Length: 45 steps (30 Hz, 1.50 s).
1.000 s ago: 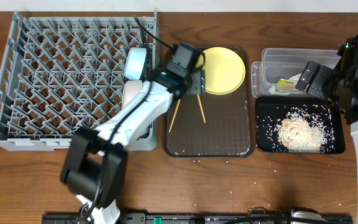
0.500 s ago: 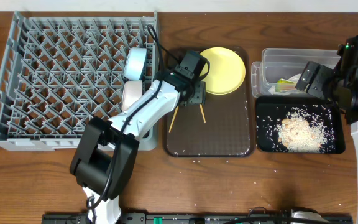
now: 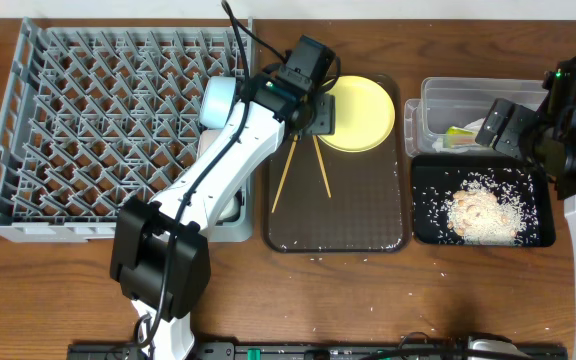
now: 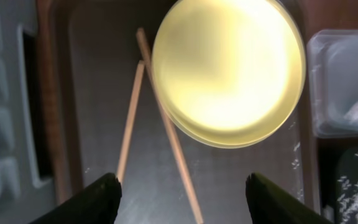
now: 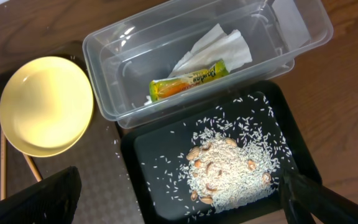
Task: Sort waste into correct bins and load items into the dishwasher
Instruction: 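Move left gripper right to the edge of the yellow plate, then grasp the yellow plate's edge with the left gripper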
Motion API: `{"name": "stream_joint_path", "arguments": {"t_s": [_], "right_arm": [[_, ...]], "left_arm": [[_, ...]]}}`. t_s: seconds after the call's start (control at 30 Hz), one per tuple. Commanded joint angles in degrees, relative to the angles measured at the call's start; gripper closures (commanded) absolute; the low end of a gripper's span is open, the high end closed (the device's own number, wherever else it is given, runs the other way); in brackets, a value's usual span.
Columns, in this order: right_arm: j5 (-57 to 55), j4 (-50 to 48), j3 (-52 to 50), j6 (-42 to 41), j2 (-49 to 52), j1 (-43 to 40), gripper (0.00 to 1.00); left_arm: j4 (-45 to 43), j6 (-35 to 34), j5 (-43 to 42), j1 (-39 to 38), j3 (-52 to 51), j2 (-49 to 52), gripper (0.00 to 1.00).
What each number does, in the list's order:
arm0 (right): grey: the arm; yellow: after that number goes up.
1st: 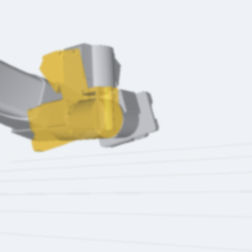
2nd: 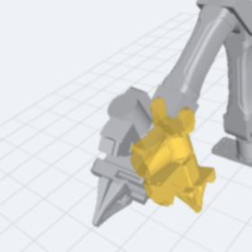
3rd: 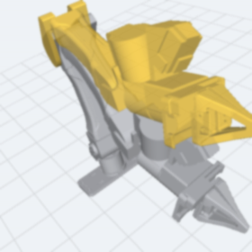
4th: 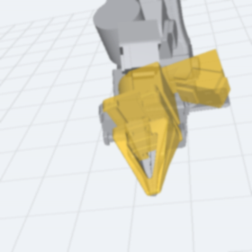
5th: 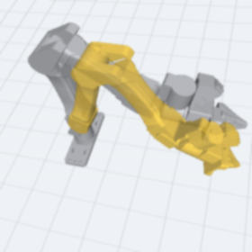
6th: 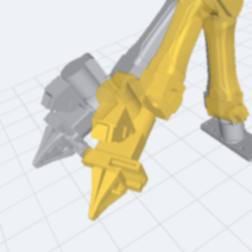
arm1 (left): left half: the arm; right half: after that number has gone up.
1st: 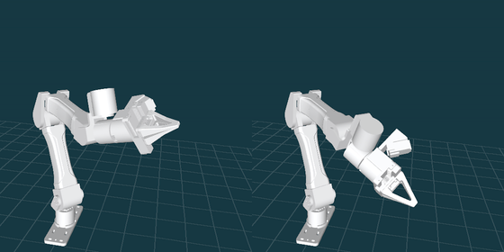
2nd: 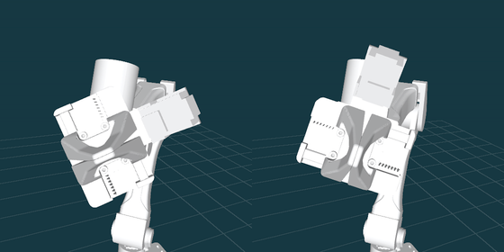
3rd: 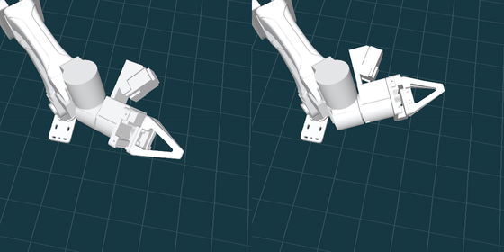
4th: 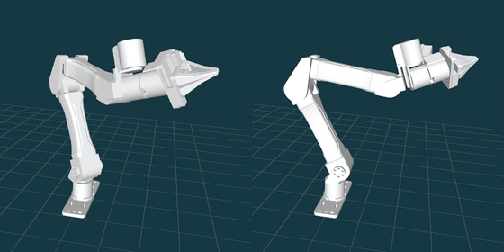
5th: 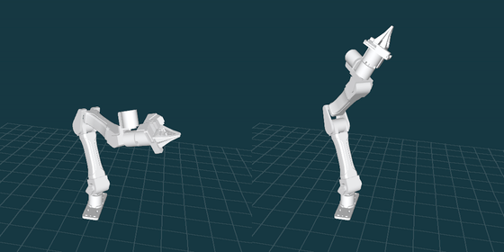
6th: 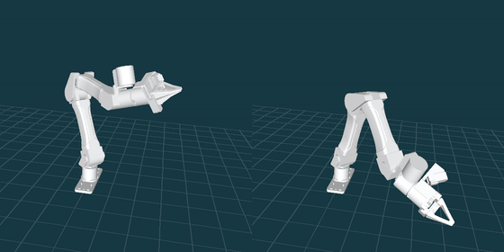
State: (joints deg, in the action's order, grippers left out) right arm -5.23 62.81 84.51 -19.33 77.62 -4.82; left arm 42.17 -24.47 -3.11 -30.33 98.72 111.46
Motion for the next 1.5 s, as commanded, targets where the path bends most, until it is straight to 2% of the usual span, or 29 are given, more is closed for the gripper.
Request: {"name": "stream_joint_path", "arguments": {"t_s": [0.0, 0.17, 0.47, 0.7, 0.77, 1.47], "right_arm": [[-0.9, 0.0, 0.1, -0.8, 0.3, -0.5, 0.01], [-0.9, 0.0, 0.1, -0.8, 0.3, -0.5, 0.01], [-0.9, 0.0, 0.1, -0.8, 0.3, -0.5, 0.01], [-0.9, 0.0, 0.1, -0.8, 0.3, -0.5, 0.01], [-0.9, 0.0, 0.1, -0.8, 0.3, -0.5, 0.01], [-0.9, 0.0, 0.1, -0.8, 0.3, -0.5, 0.01]], "left_arm": [[-2.6, -5.9, -0.3, 0.1, 0.6, 2.6, 0.34], [-3.7, -15.4, -1.0, 0.1, 0.5, 7.7, 0.34], [-8.2, -22.5, -7.3, 0.1, 0.5, 14.9, 0.34], [-9.0, -24.8, -8.3, 0.1, 0.2, 17.0, 0.35], [-9.9, -25.4, -8.5, 0.1, -0.3, 17.1, 0.38], [-12.8, -25.6, -7.7, -2.6, -2.2, 17.2, 0.39]]}}
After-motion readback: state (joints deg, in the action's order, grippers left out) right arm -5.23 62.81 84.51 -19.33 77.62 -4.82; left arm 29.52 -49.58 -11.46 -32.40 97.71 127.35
